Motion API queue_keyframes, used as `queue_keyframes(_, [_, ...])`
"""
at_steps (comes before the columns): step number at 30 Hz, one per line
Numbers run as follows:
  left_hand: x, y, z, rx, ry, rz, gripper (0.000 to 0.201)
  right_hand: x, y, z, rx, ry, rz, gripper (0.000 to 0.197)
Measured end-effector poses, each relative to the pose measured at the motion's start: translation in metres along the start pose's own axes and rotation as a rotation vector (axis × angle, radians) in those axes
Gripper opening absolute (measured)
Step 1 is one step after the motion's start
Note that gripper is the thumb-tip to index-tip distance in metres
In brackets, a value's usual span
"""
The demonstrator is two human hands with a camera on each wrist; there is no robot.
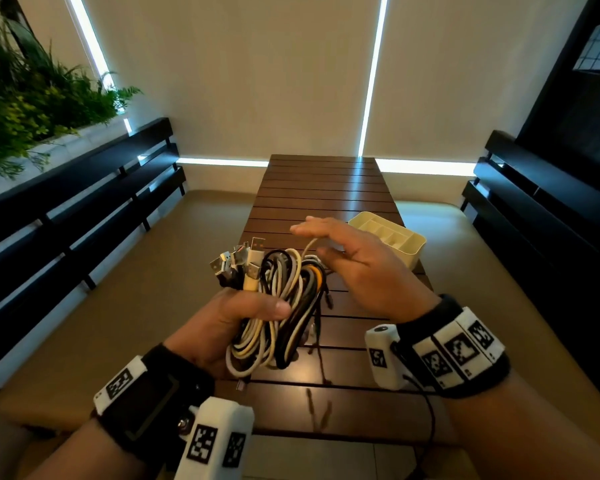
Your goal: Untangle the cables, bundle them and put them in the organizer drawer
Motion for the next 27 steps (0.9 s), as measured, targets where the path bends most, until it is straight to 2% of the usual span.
queue_keyframes(5, [0.002,0.005,-0.005,0.006,-0.106,0.022,0.052,0.009,0.012,-0.013,-0.377,-0.046,-0.089,0.044])
queue_keyframes(11, [0.002,0.012,-0.013,0.003,-0.239,0.025,0.044,0.018,0.017,-0.031,-0.395,-0.085,-0.111,0.035])
queue_keyframes(15, [-0.002,0.012,-0.004,0.020,-0.203,0.018,0.055,0.019,0.021,-0.034,-0.364,-0.057,-0.152,0.031])
queue_keyframes(17, [-0.004,0.016,0.003,0.023,-0.163,-0.002,0.059,0.021,0.024,-0.036,-0.385,-0.018,-0.193,0.035])
queue_keyframes(19, [-0.007,0.021,0.008,0.006,-0.118,-0.048,0.051,0.022,0.025,-0.036,-0.385,0.059,-0.221,0.035])
queue_keyframes(23, [-0.013,0.020,0.022,0.014,0.077,-0.112,0.051,0.022,0.031,-0.032,-0.398,0.274,-0.297,0.026])
queue_keyframes(25, [-0.016,0.019,0.022,0.034,0.131,-0.170,0.040,0.020,0.034,-0.029,-0.380,0.354,-0.328,0.024])
queue_keyframes(27, [-0.020,0.017,0.021,0.054,0.142,-0.192,0.044,0.020,0.033,-0.028,-0.372,0.407,-0.345,0.024])
Point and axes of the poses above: each hand's wrist, its own x-axis away from the middle knuckle, its own z-axis out of the back of the hand, y = z × x, the point moved 10 cm from there along -x, towards the middle knuckle, and after that the axes turned 7 degrees about z, right-handed, at the moved point
